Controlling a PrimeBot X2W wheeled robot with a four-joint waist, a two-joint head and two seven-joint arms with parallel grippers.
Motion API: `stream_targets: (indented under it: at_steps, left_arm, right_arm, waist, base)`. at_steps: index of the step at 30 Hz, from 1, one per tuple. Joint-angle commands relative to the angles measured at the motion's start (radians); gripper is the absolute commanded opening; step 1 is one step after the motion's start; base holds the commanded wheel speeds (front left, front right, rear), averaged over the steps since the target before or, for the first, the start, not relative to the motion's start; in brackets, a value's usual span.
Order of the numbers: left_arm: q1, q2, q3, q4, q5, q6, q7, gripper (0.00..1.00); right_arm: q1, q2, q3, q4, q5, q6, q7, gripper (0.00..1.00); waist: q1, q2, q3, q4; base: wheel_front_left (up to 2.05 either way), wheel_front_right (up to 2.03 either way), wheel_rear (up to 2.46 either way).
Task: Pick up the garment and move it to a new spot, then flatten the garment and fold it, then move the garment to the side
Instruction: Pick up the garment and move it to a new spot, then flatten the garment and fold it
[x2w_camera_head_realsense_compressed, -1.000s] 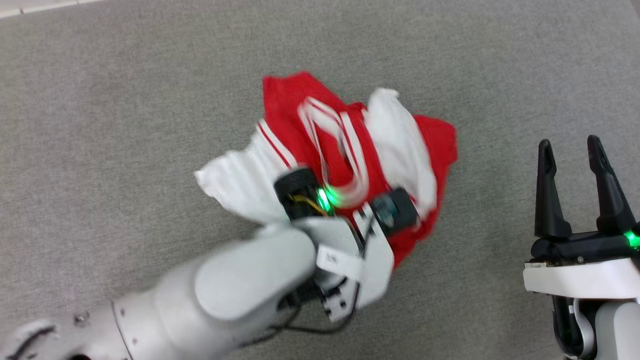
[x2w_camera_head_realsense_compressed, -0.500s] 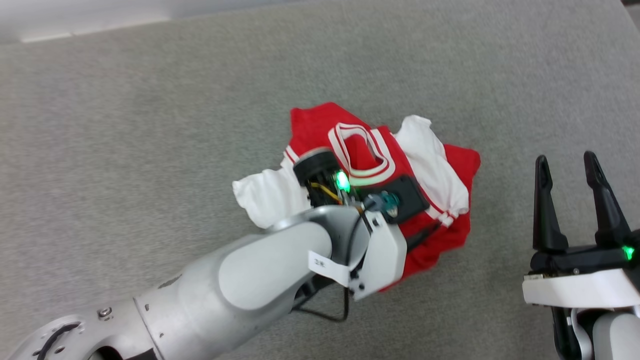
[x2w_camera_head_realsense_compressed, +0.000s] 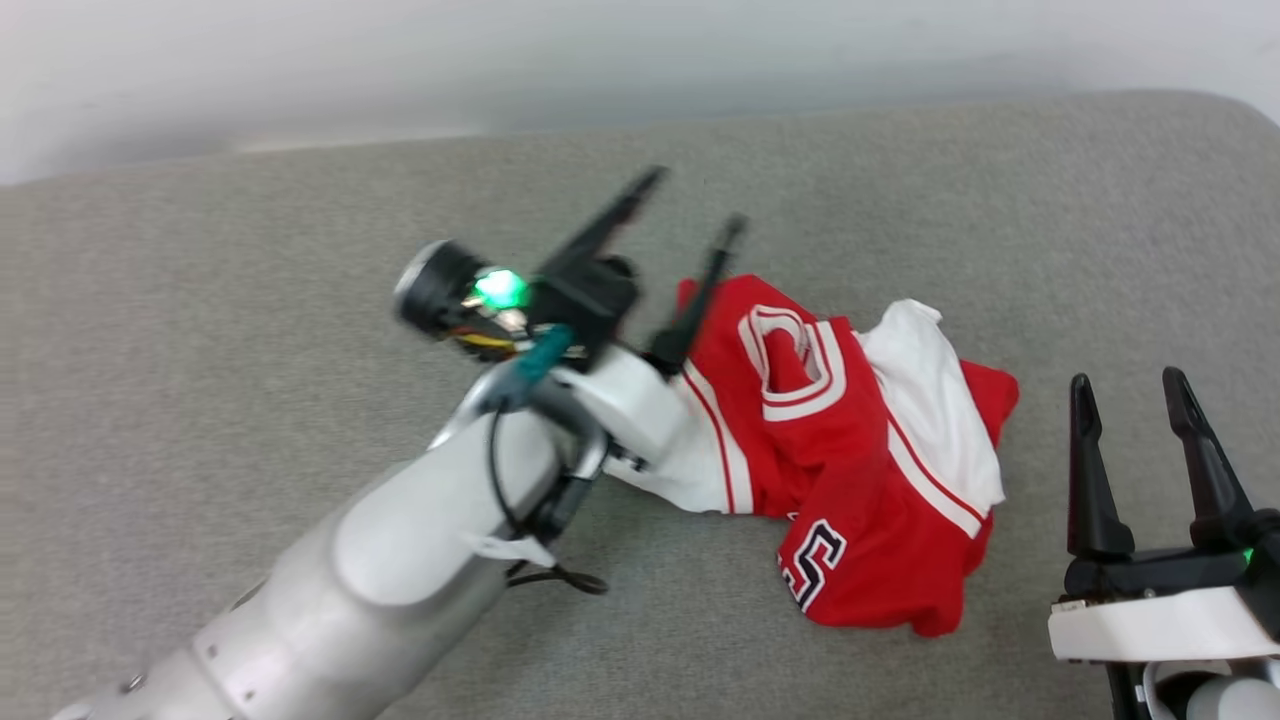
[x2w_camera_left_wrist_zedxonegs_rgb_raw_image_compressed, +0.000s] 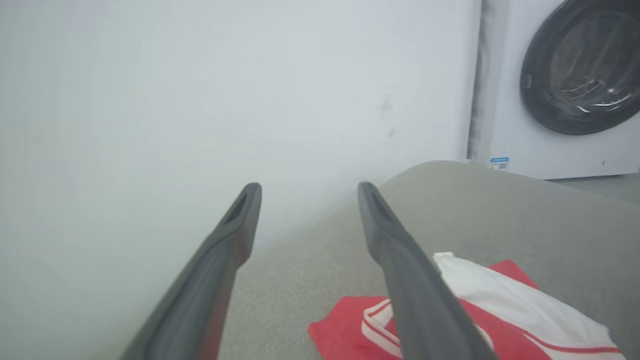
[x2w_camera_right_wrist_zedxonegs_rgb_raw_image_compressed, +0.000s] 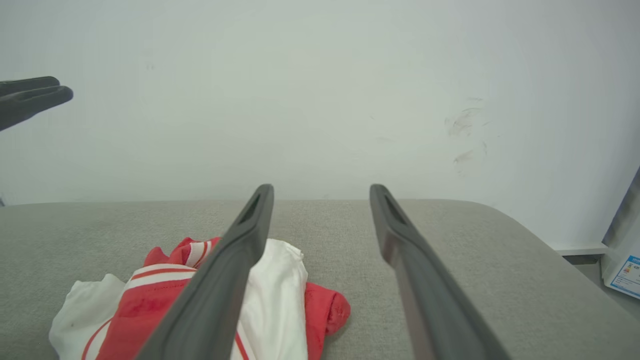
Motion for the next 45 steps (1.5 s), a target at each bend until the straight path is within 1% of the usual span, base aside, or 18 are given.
stream_targets:
  at_steps: [1, 4, 7, 10, 15, 19, 20, 22, 23, 28, 34, 40, 45]
  left_arm:
    - [0.044, 0.018, 0.052, -0.027, 0.023, 0.044, -0.007, 1.0]
    - [0.134, 0.043, 0.168, -0.108, 0.069, 0.112, -0.007, 1.0]
    - [0.235, 0.07, 0.274, -0.174, 0.123, 0.152, -0.006, 1.0]
    - [0.338, 0.08, 0.369, -0.222, 0.169, 0.174, -0.006, 1.0]
    - [0.496, 0.064, 0.51, -0.278, 0.239, 0.184, -0.007, 1.0]
    - [0.602, 0.032, 0.597, -0.305, 0.291, 0.167, -0.007, 1.0]
    - [0.602, 0.032, 0.597, -0.305, 0.291, 0.167, -0.007, 1.0]
    - [0.665, 0.002, 0.646, -0.316, 0.33, 0.146, -0.007, 1.0]
    - [0.665, 0.002, 0.646, -0.316, 0.33, 0.146, -0.007, 1.0]
    - [0.747, -0.051, 0.705, -0.304, 0.379, 0.097, -0.007, 1.0]
    - [0.804, -0.101, 0.753, -0.284, 0.44, 0.04, -0.007, 1.0]
    - [0.84, -0.142, 0.787, -0.275, 0.481, 0.0, -0.007, 1.0]
    - [0.862, -0.167, 0.817, -0.273, 0.502, -0.025, -0.007, 1.0]
  right_arm:
    - [0.019, 0.002, -0.003, 0.002, 0.008, 0.0, -0.002, 1.0]
    - [0.027, 0.002, -0.003, 0.001, 0.008, 0.0, -0.002, 1.0]
    - [0.034, 0.002, -0.007, 0.0, 0.004, 0.0, -0.002, 1.0]
    - [0.035, 0.002, -0.011, -0.001, 0.002, 0.0, -0.002, 1.0]
    - [0.049, 0.002, -0.012, 0.004, -0.001, 0.0, -0.002, 1.0]
    - [0.052, 0.002, -0.012, 0.008, 0.001, 0.0, -0.002, 1.0]
    - [0.052, 0.002, -0.012, 0.008, 0.001, 0.0, -0.002, 1.0]
    - [0.057, 0.002, -0.008, 0.011, 0.003, 0.0, -0.002, 1.0]
    - [0.057, 0.002, -0.008, 0.011, 0.003, 0.0, -0.002, 1.0]
    - [0.069, 0.002, -0.004, 0.016, 0.008, 0.0, -0.002, 1.0]
    - [0.078, 0.002, -0.002, 0.024, 0.01, 0.0, -0.002, 1.0]
    - [0.094, 0.002, -0.002, 0.036, 0.016, 0.0, -0.002, 1.0]
    - [0.107, 0.002, 0.0, 0.046, 0.02, 0.0, -0.002, 1.0]
  waist:
    - [0.0001, 0.0, -0.025, 0.028]
    - [0.0001, 0.0, -0.034, 0.041]
    - [0.0001, 0.0, -0.041, 0.054]
    - [0.0001, 0.0, -0.047, 0.065]
    - [0.0001, 0.0, -0.06, 0.082]
    - [0.0001, 0.0, -0.07, 0.089]
    - [0.0001, 0.0, -0.07, 0.089]
    - [0.0001, 0.0, -0.077, 0.091]
    - [0.0001, 0.0, -0.077, 0.091]
    - [0.0001, 0.0, -0.089, 0.089]
    - [0.0001, 0.0, -0.101, 0.085]
    - [0.0001, 0.0, -0.114, 0.081]
    - [0.0001, 0.0, -0.123, 0.08]
  base:
    - [0.0, 0.0, 0.0]
    - [0.0, 0.0, 0.0]
    - [0.0, 0.0, 0.0]
    - [0.0, 0.0, 0.0]
    - [0.0, 0.0, 0.0]
    - [0.0, 0.0, 0.0]
    - [0.0, 0.0, 0.0]
    - [0.0, 0.0, 0.0]
    - [0.0, 0.0, 0.0]
    - [0.0, 0.0, 0.0]
    - [0.0, 0.0, 0.0]
    - [0.0, 0.0, 0.0]
    - [0.0, 0.0, 0.0]
